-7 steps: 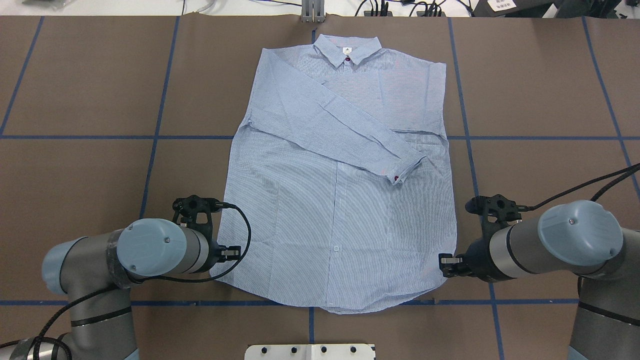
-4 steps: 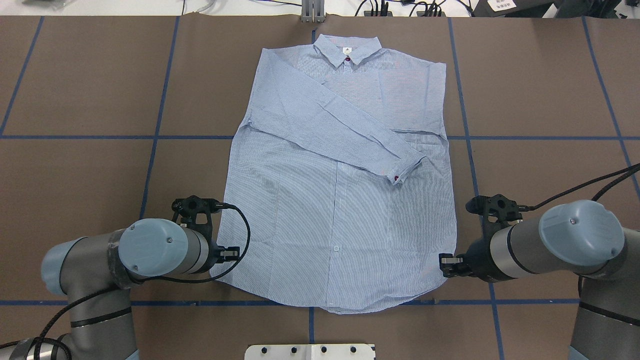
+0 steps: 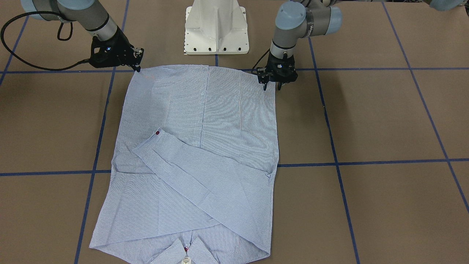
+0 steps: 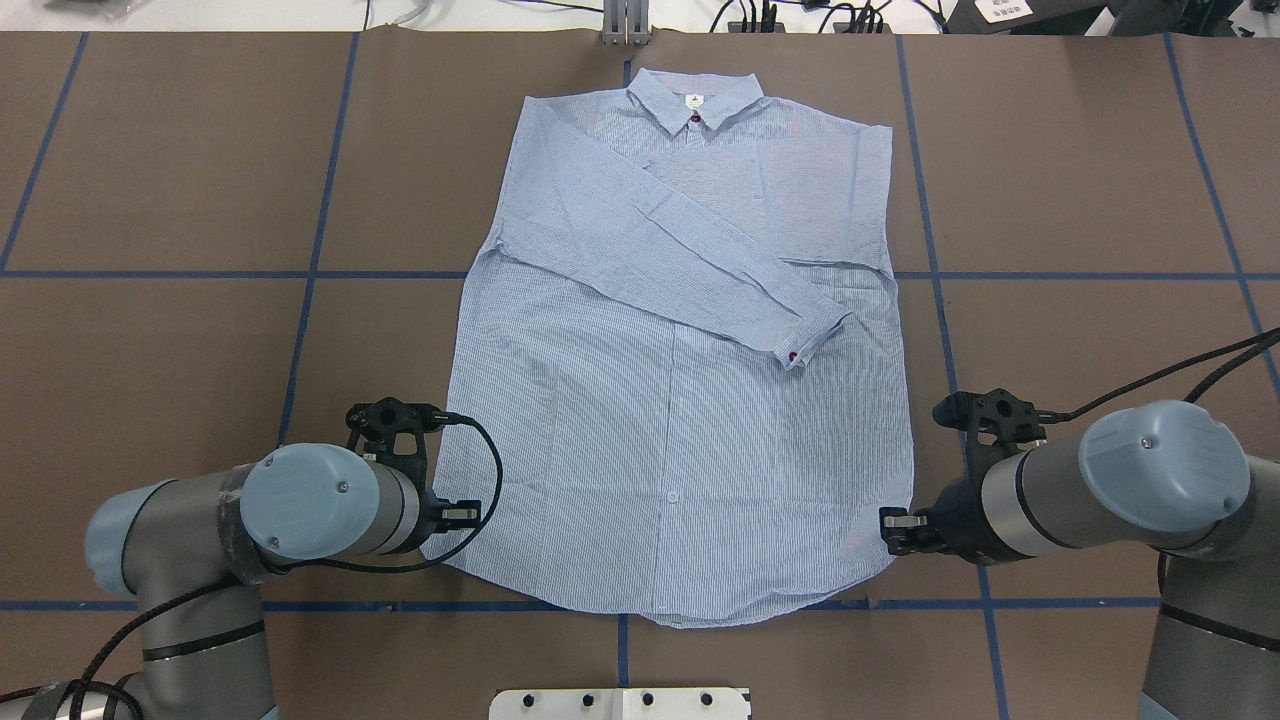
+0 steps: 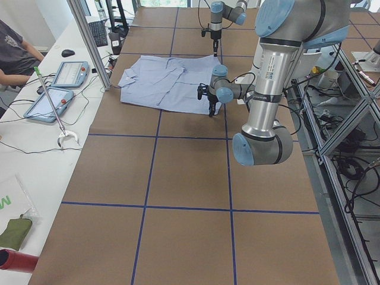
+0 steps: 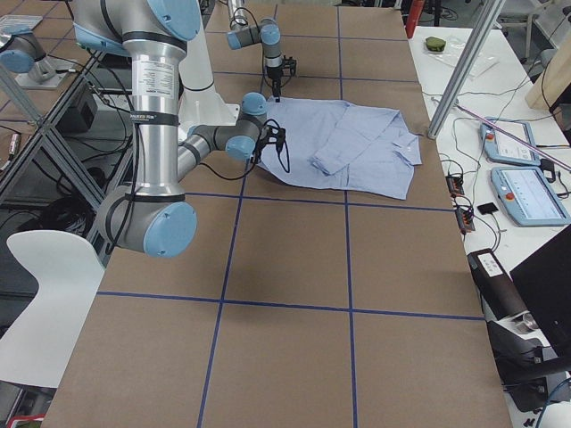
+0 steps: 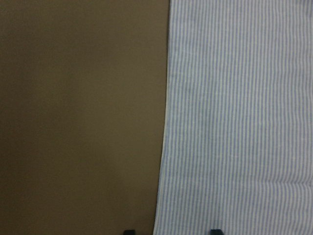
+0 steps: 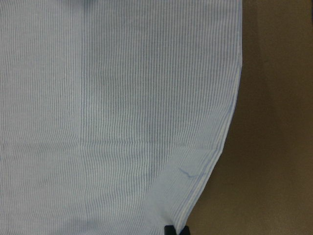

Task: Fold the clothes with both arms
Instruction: 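Close both grippers on the hem corners nearest the robot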

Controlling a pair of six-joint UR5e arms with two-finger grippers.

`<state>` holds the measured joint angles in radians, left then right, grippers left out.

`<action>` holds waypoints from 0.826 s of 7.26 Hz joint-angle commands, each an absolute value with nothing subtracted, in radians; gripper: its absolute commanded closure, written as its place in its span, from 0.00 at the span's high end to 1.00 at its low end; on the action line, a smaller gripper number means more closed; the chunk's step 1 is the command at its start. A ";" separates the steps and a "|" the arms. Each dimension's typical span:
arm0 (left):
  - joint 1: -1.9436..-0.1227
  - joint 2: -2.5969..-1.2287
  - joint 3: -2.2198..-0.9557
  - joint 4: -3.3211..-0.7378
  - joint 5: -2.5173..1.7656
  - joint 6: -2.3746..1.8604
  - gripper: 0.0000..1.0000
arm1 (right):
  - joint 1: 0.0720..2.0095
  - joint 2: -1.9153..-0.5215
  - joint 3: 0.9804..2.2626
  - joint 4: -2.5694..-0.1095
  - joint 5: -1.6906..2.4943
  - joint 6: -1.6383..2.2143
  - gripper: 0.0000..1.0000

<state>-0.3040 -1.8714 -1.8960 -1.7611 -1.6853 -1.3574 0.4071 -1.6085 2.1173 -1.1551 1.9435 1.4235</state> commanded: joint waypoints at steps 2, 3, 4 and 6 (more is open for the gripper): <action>-0.299 -1.875 -1.898 -1.746 -1.686 -1.358 0.55 | 0.413 -1.608 2.118 -1.155 1.947 1.424 0.00; -0.299 -1.875 -1.898 -1.746 -1.684 -1.358 0.52 | 0.416 -1.608 2.118 -1.155 1.948 1.424 0.00; -0.299 -1.875 -1.899 -1.744 -1.684 -1.358 0.48 | 0.416 -1.608 2.118 -1.155 1.948 1.424 0.00; -0.299 -1.875 -1.902 -1.744 -1.686 -1.358 0.42 | 0.417 -1.611 2.118 -1.155 1.950 1.424 0.00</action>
